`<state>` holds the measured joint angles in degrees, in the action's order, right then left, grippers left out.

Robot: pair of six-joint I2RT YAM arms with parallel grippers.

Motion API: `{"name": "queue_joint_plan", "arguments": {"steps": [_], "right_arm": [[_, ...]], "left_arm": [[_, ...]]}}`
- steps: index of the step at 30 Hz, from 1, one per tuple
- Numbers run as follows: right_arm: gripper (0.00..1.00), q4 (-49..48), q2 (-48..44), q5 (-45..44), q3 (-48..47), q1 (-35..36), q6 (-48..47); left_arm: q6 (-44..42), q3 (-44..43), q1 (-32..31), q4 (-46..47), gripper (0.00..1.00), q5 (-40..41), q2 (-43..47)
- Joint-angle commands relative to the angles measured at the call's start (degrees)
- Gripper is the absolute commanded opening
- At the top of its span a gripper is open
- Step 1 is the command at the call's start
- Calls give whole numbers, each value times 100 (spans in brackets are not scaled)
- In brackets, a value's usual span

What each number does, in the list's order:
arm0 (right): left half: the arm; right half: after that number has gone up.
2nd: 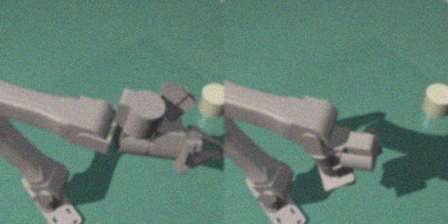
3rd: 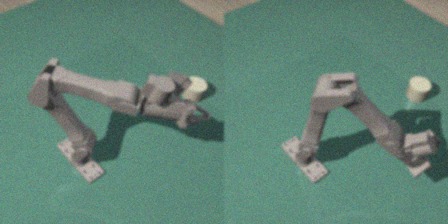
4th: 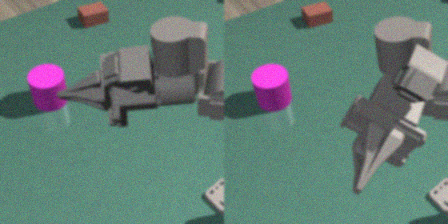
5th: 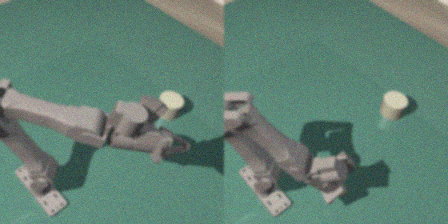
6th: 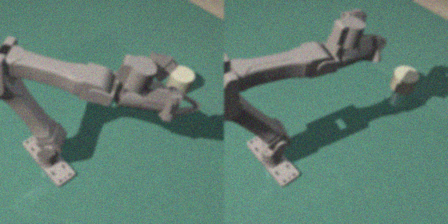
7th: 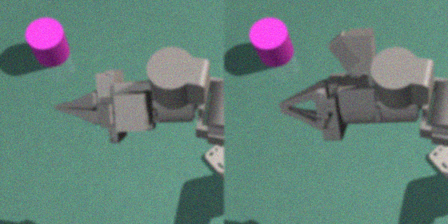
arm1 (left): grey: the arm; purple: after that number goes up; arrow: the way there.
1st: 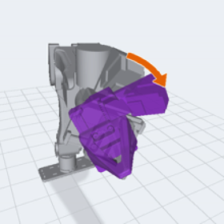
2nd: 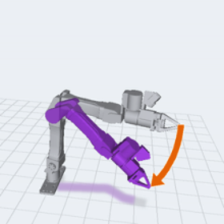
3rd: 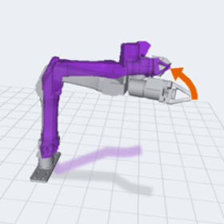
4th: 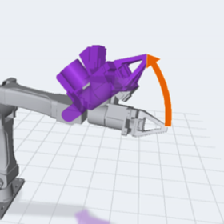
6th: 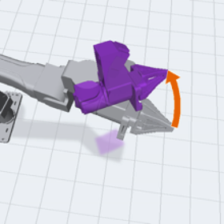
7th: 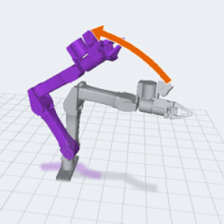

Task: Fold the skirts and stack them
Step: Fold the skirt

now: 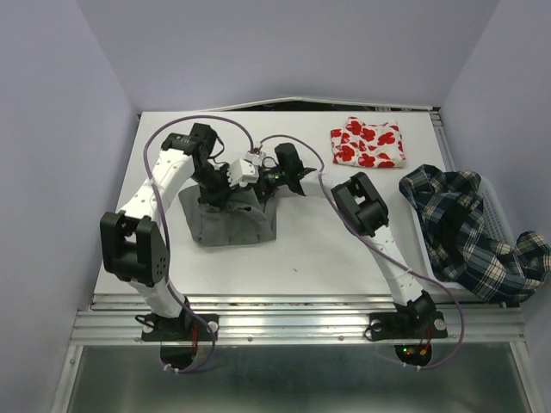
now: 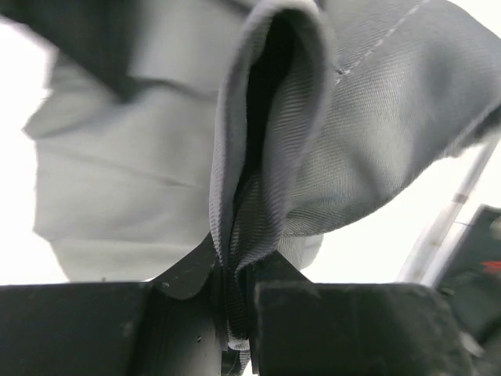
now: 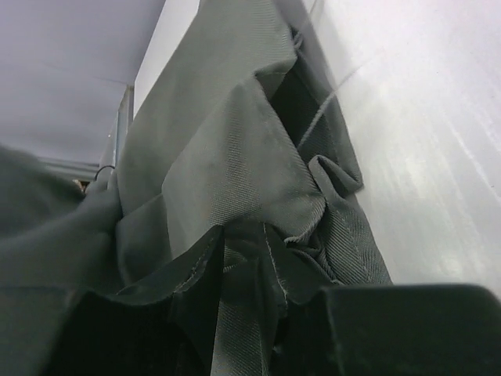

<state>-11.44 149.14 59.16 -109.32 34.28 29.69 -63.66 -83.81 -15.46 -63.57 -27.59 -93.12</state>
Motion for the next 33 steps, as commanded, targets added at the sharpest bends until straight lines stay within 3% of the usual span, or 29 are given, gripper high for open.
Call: {"name": "queue_joint_plan", "arguments": {"steps": [1,9,12,17,19,21,23,25,28,33], "right_arm": [[30,-209,-87,395,376,105,81],[30,-209,-52,492,367,105,159],[31,-201,-25,518,297,105,186],[36,-35,-69,246,201,105,11],[45,211,-139,-69,95,52,-304],[49,747,-210,-429,-106,-18,-630],[64,1109,-394,-1272,-221,-97,-1096],[72,1478,-543,-1965,-283,-220,-1272],[75,1522,-851,-2311,-274,-387,-1282],[78,1680,-1229,-2453,-459,-870,-1343]], "left_arm": [[-217,-565,149,256,0,192,-415],[-147,-303,210,1363,1,465,-1076],[-59,-22,219,2005,6,509,-1129],[46,601,237,2883,23,588,-989],[73,751,263,2991,38,589,-936],[90,796,272,3000,45,589,-918],[160,831,298,3035,63,571,-883],[248,735,333,3052,69,501,-831],[477,524,412,3009,77,361,-734],[872,-486,588,2579,82,97,-646]]}}
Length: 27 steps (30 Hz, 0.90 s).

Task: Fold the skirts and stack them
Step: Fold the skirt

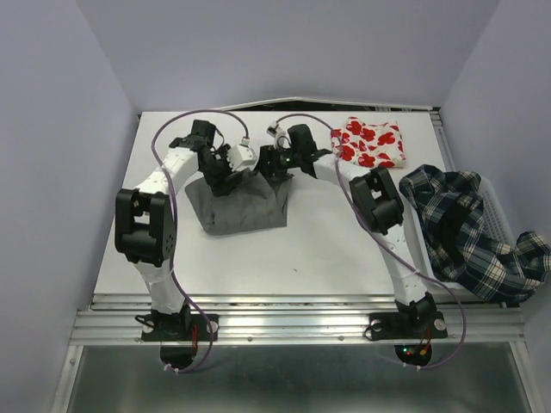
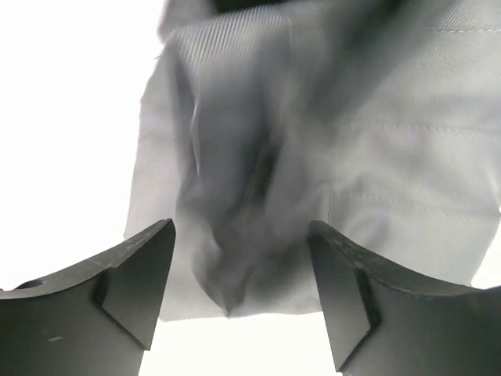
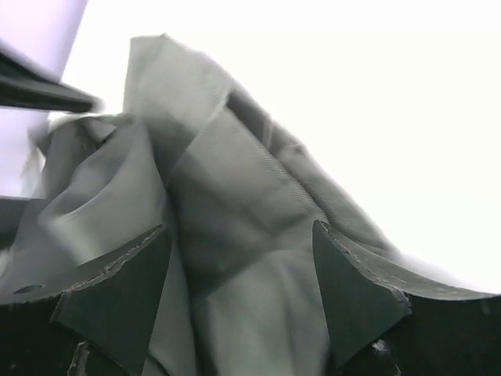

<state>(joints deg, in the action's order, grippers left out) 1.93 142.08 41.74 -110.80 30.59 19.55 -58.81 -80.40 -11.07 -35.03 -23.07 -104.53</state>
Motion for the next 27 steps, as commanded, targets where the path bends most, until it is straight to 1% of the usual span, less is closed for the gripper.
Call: {"name": "queue_joint_plan", "arguments": {"steps": [1,2,3,4,5,6,11,12,15,18,22,23,24,26,27], "right_arm": [[78,351,-671,-711,-319,-571,-347],[79,369,-760,-711,-319,-685,-416],[79,378,-830,-676,-310,-738,-469],[79,395,-918,-641,-302,-739,-513],[80,404,-1093,-597,-267,-817,-557],[80,404,-1173,-562,-188,-879,-662],[80,606,-1586,-203,32,-879,-944],[79,624,-1639,-105,76,-879,-944],[78,668,-1789,308,278,-879,-909],[78,1062,-1719,475,218,-827,-1006],[78,1546,-1535,424,155,-607,-1330],[78,1616,-1491,380,164,-555,-1401],[78,1713,-1447,318,182,-493,-1497],[76,1723,-1289,265,217,-405,-1516],[75,1705,-1227,213,191,-352,-1542]], "left_arm": [[553,-967,245,-338,82,-452,486],[607,-1256,298,-521,82,-540,478],[659,-1372,351,-610,87,-619,469],[730,-1460,395,-672,87,-724,469],[852,-1539,482,-724,90,-786,477],[923,-1627,518,-786,99,-909,504],[1458,-1602,650,-874,98,-1357,443],[1547,-1567,659,-883,97,-1428,399],[1792,-1295,685,-831,80,-1771,267],[2301,-672,685,-217,77,-1885,337],[2996,-152,685,863,76,-1456,328],[3076,-90,685,866,75,-1420,302],[3138,-38,676,1092,74,-1393,241],[3305,-54,650,1260,67,-1315,118],[3375,-107,650,1401,62,-1271,-83]]}}
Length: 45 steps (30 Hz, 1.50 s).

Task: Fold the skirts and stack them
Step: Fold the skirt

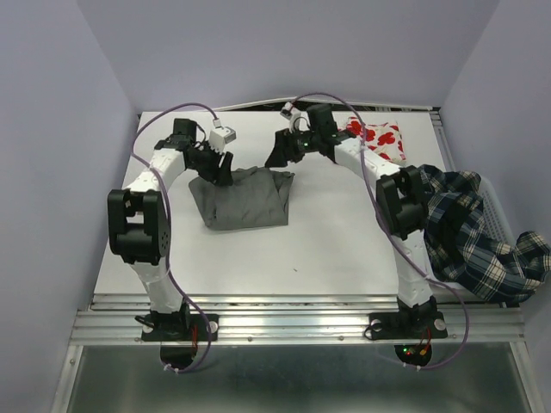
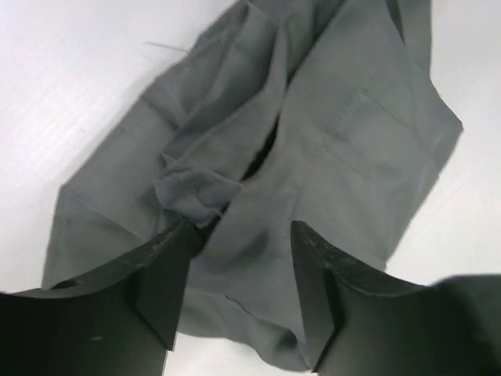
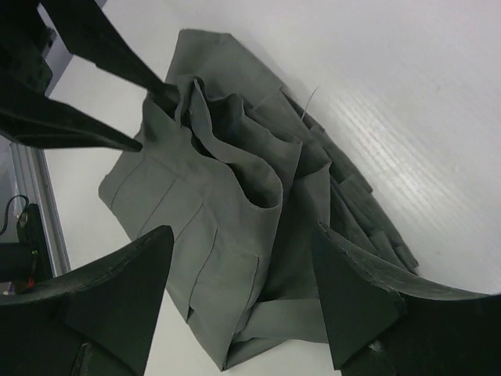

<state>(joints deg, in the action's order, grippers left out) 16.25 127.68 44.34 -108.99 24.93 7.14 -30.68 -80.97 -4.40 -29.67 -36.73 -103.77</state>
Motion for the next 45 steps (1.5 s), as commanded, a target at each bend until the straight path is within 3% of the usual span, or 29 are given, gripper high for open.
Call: {"name": "queue_joint_plan", "arguments": {"steps": [1,4,6,8,9,11,12,15,16,17,18,19,20,21,22,24,29,30,32,34,36,37,40,45], "right_arm": [[75,291,301,-83,-34,214,-309],[75,387,670,-250,-271,214,-432],[70,475,925,-417,-394,214,-520],[63,511,1092,-461,-518,214,-538],[58,493,1249,-487,-570,214,-520],[47,432,1408,-601,-623,214,-477],[37,345,1487,-793,-658,214,-502],[34,239,1742,-909,-852,214,-494],[34,230,1787,-909,-913,214,-468],[34,229,1857,-901,-983,214,-424],[34,229,1857,-874,-1045,214,-319],[35,221,1822,-839,-1080,214,-266],[37,195,1692,-735,-1054,214,-178],[44,90,1586,-690,-924,214,57],[51,11,1446,-629,-827,214,173],[69,-313,962,-410,-598,214,532],[87,-482,74,-575,-491,214,658],[99,-474,-75,-775,-483,214,527],[100,-474,-488,-1075,-352,214,394],[100,-482,-910,-1663,-185,214,402],[100,-482,-1165,-2086,175,153,656],[100,-474,-1392,-2200,316,48,805],[100,-456,-1815,-2412,1042,-241,1578],[100,-692,-2430,-2587,2468,-480,2300]], "left_arm": [[641,-94,-17,919,58,139,-292],[931,-384,-8,990,42,272,-951],[1054,-569,-8,981,31,280,-1373],[1134,-683,-8,1033,15,202,-1680],[1265,-701,-8,1051,0,175,-1760],[1423,-753,1,1095,0,184,-1901],[1494,-780,1,1095,0,184,-1989],[1644,-640,27,1157,0,227,-1841],[1644,-587,36,1183,1,280,-1736],[1626,-491,62,1296,26,350,-1422],[1574,-290,89,1375,42,394,-1210],[1478,-210,106,1428,68,490,-964],[1181,-139,106,1472,81,535,-448],[1004,-60,106,1473,93,561,-190],[854,-25,106,1490,99,605,82],[373,11,71,1491,99,851,750],[-404,195,36,1648,99,1115,1885],[-343,222,36,1762,99,1124,2139],[-141,248,36,1711,99,1203,2308],[-840,82,1,1300,99,774,2396],[-1342,89,-200,709,98,868,2396],[-1649,203,-584,682,90,1426,2422],[-2064,1186,-1192,944,81,2376,2764],[-2425,2654,-2816,1499,75,3329,3020]]}}
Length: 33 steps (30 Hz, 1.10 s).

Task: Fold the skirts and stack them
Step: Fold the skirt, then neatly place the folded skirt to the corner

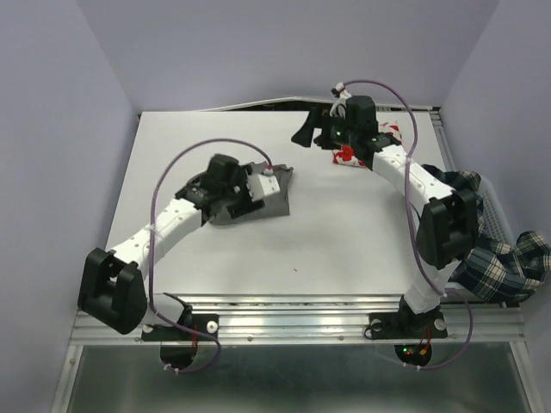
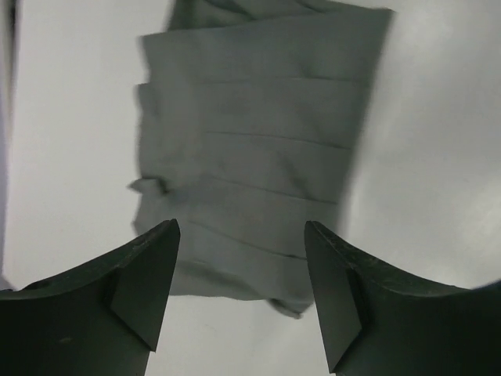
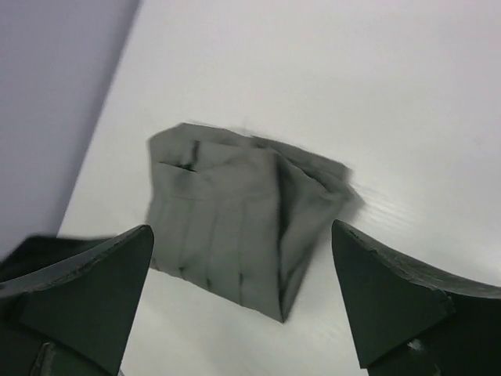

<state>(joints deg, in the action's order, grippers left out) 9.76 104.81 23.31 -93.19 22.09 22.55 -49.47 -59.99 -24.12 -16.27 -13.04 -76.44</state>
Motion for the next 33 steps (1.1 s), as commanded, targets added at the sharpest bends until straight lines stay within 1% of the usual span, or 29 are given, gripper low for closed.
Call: {"name": "queue_joint_plan", "arguments": {"steps": [1,2,4,5,8,12,16,17,18,19,20,21,22,23,27,33], "right_arm": [[100,-88,-206,-485,1090,-196,838],[100,-114,-251,-451,1423,-196,918],[100,-193,-251,-161,1680,-196,1163],[100,-255,-242,-91,1933,-196,1251],[100,-553,-181,164,2312,-196,1559],[100,-747,-5,323,2489,-196,1937],[100,-887,197,560,2673,-196,2235],[100,-914,223,587,2752,-196,2332],[100,-1245,232,657,2832,-196,2481],[100,-1370,250,718,3006,-196,2552],[100,-1615,276,745,3095,-196,2623],[100,-1774,302,858,3183,-196,2763],[100,-1906,337,912,3271,-196,2825],[100,-2029,373,956,3394,-196,2869],[100,-2915,557,1105,3614,-74,3053],[100,-3760,1032,1185,3615,322,3414]], "left_arm": [[-520,654,-1066,212,75,1100,218],[-493,733,-1260,291,75,1337,52],[-441,856,-1699,431,76,1758,-177],[-397,866,-1797,571,76,1900,-456],[-335,770,-1974,791,76,2287,-1036],[-387,760,-1983,985,75,2315,-1477],[-414,804,-1974,1213,60,2314,-1865],[-353,804,-1948,1327,53,2323,-1961],[-309,787,-1939,1363,50,2297,-1979],[-282,778,-1921,1398,40,2184,-1980],[-239,769,-1912,1477,32,2130,-1945],[-186,743,-1869,1478,17,2060,-1918],[-151,725,-1834,1469,10,1886,-1883],[-133,716,-1781,1478,1,1753,-1831],[-45,629,-1465,1381,0,1068,-1506],[16,488,-1087,1153,0,434,-1320]]}}
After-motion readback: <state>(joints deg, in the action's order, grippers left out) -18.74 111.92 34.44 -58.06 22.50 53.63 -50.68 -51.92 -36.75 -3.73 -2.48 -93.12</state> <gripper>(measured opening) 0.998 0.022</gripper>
